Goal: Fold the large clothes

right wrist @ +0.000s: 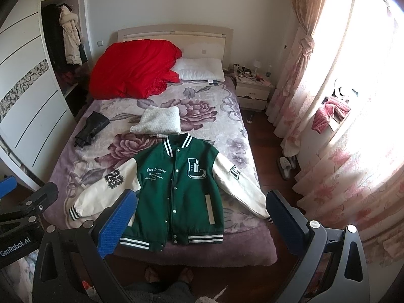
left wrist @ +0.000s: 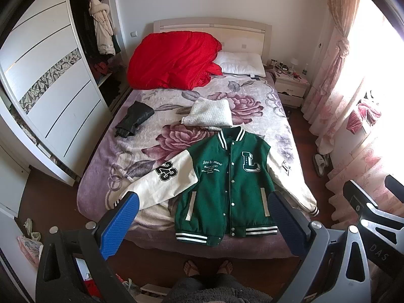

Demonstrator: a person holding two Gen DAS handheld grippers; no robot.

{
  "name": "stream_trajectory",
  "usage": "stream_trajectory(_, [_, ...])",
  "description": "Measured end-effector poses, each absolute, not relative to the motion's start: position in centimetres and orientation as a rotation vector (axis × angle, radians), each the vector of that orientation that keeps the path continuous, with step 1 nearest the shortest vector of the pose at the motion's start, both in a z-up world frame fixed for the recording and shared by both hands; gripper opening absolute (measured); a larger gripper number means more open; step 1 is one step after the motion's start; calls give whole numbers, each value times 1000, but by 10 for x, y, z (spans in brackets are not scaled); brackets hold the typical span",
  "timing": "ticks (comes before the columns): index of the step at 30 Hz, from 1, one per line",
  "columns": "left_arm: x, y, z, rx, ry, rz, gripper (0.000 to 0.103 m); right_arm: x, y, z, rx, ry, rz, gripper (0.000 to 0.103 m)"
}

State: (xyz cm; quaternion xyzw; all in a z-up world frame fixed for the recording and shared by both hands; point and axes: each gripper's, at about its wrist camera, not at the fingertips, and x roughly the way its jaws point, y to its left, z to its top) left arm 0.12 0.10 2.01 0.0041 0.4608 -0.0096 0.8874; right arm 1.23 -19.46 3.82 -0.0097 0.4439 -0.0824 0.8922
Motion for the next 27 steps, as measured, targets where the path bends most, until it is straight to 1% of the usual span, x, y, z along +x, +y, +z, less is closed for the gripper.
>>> stream_trajectory(10, [0,1,20,8,947,-15,103,20,-192,53,-26,912,-167,103])
stream_trajectory(27, [-1,4,22,9,933,-17,103,14,-191,49,-26,903,-167,103])
